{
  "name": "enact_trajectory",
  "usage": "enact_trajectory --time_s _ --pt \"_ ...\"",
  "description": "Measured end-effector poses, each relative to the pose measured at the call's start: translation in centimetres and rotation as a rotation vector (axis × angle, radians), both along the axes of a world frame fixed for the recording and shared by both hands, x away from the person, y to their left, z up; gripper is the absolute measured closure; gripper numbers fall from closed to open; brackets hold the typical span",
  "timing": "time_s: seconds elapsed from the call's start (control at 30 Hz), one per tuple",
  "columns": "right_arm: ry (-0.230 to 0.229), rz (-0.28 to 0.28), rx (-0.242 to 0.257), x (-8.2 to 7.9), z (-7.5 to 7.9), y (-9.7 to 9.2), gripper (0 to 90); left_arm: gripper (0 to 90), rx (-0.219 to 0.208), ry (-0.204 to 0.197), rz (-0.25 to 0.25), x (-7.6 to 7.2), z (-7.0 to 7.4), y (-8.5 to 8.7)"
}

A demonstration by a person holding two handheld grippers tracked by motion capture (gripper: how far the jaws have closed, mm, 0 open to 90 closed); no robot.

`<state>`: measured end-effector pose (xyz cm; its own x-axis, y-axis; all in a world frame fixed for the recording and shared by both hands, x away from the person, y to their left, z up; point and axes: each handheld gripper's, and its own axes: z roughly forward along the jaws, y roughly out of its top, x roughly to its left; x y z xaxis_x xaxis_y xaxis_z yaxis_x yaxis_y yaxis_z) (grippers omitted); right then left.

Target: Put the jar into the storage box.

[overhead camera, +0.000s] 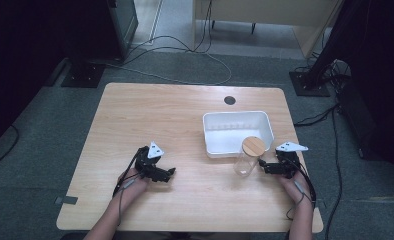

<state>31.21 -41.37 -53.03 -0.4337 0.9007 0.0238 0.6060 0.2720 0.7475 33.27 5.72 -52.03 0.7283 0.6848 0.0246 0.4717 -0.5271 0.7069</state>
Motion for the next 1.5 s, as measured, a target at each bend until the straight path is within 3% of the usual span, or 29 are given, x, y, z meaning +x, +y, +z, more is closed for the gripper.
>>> enact_trajectory --time_s 0.83,1.07,1.1,1.17,1.47,1.5 --pt "0.001 -0.022 0.010 -0.3 0.0 0.1 13.8 0.0 -0.001 0.000 -0.013 0.2 0.0 -0.1" --pt "0.022 -0.018 -0.014 -0.3 0.3 0.5 13.8 0.0 -0.001 0.001 -0.013 0.2 0.0 -0.1" --pt "0.041 -0.021 -0.069 -0.5 0.9 1.0 13.8 0.0 -0.001 0.001 -0.013 0.2 0.0 -0.1" --pt "0.041 -0.021 -0.069 -0.5 0.9 1.0 13.8 0.0 -0.001 0.001 -0.013 0.2 0.0 -0.1" --pt "0.036 0.039 -0.065 -1.0 2.3 1.5 13.8 0.0 -0.001 0.000 -0.013 0.2 0.0 -0.1" --pt "0.031 0.064 -0.064 -1.4 2.7 1.5 13.8 0.0 -0.001 0.000 -0.013 0.2 0.0 -0.1"
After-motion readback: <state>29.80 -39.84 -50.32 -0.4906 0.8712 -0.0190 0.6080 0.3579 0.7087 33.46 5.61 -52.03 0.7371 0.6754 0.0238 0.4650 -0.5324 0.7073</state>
